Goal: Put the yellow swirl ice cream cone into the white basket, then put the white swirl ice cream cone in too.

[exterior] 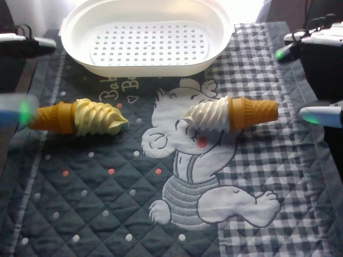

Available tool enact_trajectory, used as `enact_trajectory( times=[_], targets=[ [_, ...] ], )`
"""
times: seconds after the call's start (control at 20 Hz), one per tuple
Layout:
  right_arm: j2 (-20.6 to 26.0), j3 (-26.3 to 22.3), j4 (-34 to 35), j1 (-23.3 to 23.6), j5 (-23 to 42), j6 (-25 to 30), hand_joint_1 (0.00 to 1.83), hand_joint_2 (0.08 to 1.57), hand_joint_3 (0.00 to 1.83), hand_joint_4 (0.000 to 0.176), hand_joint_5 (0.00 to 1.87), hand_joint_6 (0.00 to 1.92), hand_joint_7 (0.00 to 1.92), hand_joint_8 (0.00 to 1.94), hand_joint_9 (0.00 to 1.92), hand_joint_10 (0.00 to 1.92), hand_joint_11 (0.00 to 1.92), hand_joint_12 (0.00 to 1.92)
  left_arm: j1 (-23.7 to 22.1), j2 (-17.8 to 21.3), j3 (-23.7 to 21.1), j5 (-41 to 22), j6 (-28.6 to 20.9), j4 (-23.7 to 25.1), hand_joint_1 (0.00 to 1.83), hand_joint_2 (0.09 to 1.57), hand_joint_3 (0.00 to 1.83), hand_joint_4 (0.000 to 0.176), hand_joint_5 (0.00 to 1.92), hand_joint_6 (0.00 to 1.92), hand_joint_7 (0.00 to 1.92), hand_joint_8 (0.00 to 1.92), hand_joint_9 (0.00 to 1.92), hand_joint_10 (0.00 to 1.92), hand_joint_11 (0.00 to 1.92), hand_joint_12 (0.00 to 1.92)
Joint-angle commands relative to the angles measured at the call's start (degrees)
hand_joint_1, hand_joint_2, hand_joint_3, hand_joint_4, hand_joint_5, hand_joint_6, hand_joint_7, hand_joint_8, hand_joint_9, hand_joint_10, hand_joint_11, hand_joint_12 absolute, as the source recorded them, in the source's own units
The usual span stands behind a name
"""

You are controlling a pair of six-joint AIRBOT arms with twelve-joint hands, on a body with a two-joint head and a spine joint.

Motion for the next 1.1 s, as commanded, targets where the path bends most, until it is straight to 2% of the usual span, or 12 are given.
enact_trajectory(
  times=[0.0, 0.1, 0.2, 0.35, 0.55, 0.65, 0.75, 0.8, 0.85, 0.9, 1.0, 1.05],
  targets=[
    [0.0, 0.4, 2.3, 0.7, 6.5, 0.2, 0.70, 1.12, 0.00, 0.036, 0.35, 0.00, 0.31, 0.00, 0.31, 0.00, 0.28, 0.21, -1.7, -0.6, 0.2, -3.3, -0.5, 0.6, 0.88, 0.87, 0.00, 0.017, 0.46, 0.00, 0.49, 0.00, 0.53, 0.04, 0.14, 1.07],
    [0.0, 0.5, 2.3, 0.7, 6.5, 0.2, 0.70, 1.12, 0.00, 0.039, 0.35, 0.00, 0.30, 0.00, 0.29, 0.00, 0.26, 0.18, -4.4, -1.5, 1.0, 0.5, -0.5, 3.0, 0.90, 0.82, 0.00, 0.022, 0.48, 0.00, 0.51, 0.00, 0.55, 0.01, 0.19, 0.96],
    [0.0, 0.5, 2.3, 0.7, 6.5, 0.2, 0.68, 1.13, 0.00, 0.036, 0.35, 0.00, 0.30, 0.00, 0.28, 0.00, 0.26, 0.13, -6.9, -2.8, 2.2, 5.1, -0.5, 5.7, 0.85, 0.80, 0.00, 0.069, 0.42, 0.00, 0.45, 0.00, 0.48, 0.00, 0.19, 0.89],
    [0.0, 0.5, 2.3, 0.7, 6.5, 0.2, 0.72, 1.13, 0.00, 0.046, 0.35, 0.00, 0.30, 0.00, 0.28, 0.00, 0.27, 0.12, -12.9, -6.6, 4.8, 14.5, -0.5, 12.5, 0.87, 0.72, 0.00, 0.096, 0.41, 0.00, 0.43, 0.00, 0.50, 0.00, 0.28, 0.77],
    [-0.1, 0.5, 2.2, 0.7, 6.5, 0.2, 0.74, 1.13, 0.00, 0.070, 0.34, 0.00, 0.28, 0.00, 0.25, 0.00, 0.25, 0.09, -17.8, -10.2, 7.1, 25.0, -0.4, 20.7, 0.85, 0.74, 0.00, 0.100, 0.45, 0.00, 0.52, 0.00, 0.60, 0.01, 0.34, 0.76],
    [-0.1, 0.6, 2.2, 0.7, 6.5, 0.2, 0.76, 1.14, 0.00, 0.057, 0.34, 0.00, 0.29, 0.00, 0.25, 0.00, 0.24, 0.09, -19.0, -11.2, 7.8, 28.6, -0.4, 23.3, 0.80, 0.76, 0.00, 0.111, 0.45, 0.00, 0.55, 0.00, 0.61, 0.00, 0.28, 0.82],
    [-0.2, 0.6, 2.2, 0.7, 6.5, 0.2, 0.73, 1.15, 0.01, 0.053, 0.35, 0.00, 0.30, 0.01, 0.27, 0.01, 0.26, 0.09, -19.5, -12.2, 8.7, 30.9, 0.4, 23.6, 0.78, 0.79, 0.00, 0.100, 0.47, 0.00, 0.59, 0.00, 0.66, 0.01, 0.33, 0.91],
    [-0.3, 0.6, 2.2, 0.7, 6.5, 0.2, 0.72, 1.14, 0.00, 0.056, 0.35, 0.00, 0.31, 0.01, 0.28, 0.01, 0.28, 0.10, -19.9, -12.9, 9.2, 32.4, 1.5, 23.6, 0.78, 0.80, 0.01, 0.085, 0.48, 0.01, 0.61, 0.01, 0.69, 0.02, 0.36, 0.93],
    [-0.3, 0.6, 2.2, 0.7, 6.5, 0.2, 0.73, 1.14, 0.00, 0.036, 0.36, 0.00, 0.31, 0.01, 0.29, 0.01, 0.30, 0.10, -20.3, -13.5, 9.6, 33.8, 3.0, 23.6, 0.81, 0.80, 0.00, 0.060, 0.52, 0.00, 0.67, 0.01, 0.75, 0.03, 0.40, 0.97],
    [-0.3, 0.6, 2.2, 0.7, 6.5, 0.2, 0.74, 1.14, 0.00, 0.054, 0.35, 0.00, 0.31, 0.01, 0.29, 0.01, 0.30, 0.10, -20.7, -14.3, 9.8, 35.1, 4.7, 23.6, 0.80, 0.81, 0.00, 0.049, 0.54, 0.00, 0.70, 0.00, 0.78, 0.02, 0.41, 1.02],
    [-0.3, 0.7, 2.2, 0.7, 6.5, 0.2, 0.76, 1.15, 0.00, 0.036, 0.37, 0.01, 0.32, 0.01, 0.29, 0.01, 0.29, 0.09, -21.0, -15.3, 10.4, 36.5, 6.1, 23.6, 0.78, 0.84, 0.00, 0.000, 0.68, 0.01, 0.87, 0.03, 0.92, 0.07, 0.53, 1.11],
    [-0.3, 0.7, 2.2, 0.7, 6.5, 0.2, 0.77, 1.15, 0.00, 0.034, 0.36, 0.00, 0.32, 0.00, 0.29, 0.00, 0.28, 0.08, -20.8, -15.5, 10.5, 36.5, 6.1, 23.2, 0.83, 0.87, 0.00, 0.000, 0.77, 0.01, 0.94, 0.06, 0.97, 0.13, 0.56, 1.17]
  ],
)
